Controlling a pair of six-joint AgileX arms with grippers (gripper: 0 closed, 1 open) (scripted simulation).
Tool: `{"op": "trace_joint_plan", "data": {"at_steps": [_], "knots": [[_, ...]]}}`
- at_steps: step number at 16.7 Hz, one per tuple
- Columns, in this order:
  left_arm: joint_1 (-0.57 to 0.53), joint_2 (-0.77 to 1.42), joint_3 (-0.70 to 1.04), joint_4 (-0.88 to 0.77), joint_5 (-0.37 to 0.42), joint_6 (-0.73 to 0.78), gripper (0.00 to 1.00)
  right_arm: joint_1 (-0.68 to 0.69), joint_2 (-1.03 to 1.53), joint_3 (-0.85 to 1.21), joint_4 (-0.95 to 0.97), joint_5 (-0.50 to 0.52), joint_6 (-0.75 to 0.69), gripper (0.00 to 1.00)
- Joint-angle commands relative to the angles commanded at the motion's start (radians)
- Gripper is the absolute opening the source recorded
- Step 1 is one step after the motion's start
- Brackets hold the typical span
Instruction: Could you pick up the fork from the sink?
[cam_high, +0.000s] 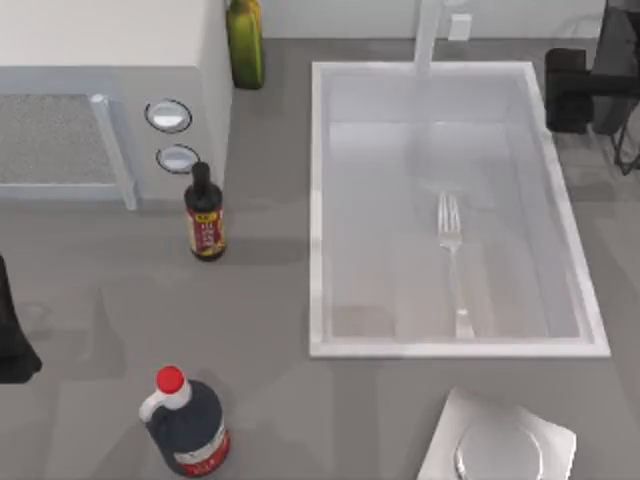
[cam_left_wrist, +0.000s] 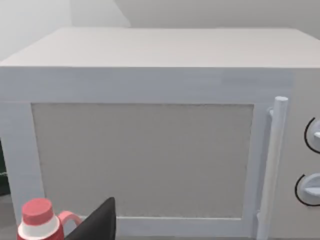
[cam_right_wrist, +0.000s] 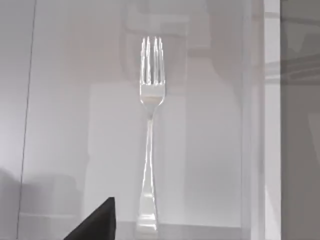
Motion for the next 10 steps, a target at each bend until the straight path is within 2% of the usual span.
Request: {"op": "trace_joint_plan", "data": {"at_steps": [6,10], "knots": [[0.0,0.0,0.0,0.0,0.0,0.0,1.0,0.081,0.52,0.45,-0.271,0.001,0.086,1.0],[0.0,0.0,0.0,0.0,0.0,0.0,1.0,0.115,0.739,0.64,-0.386,0.001,0.123,1.0]]}}
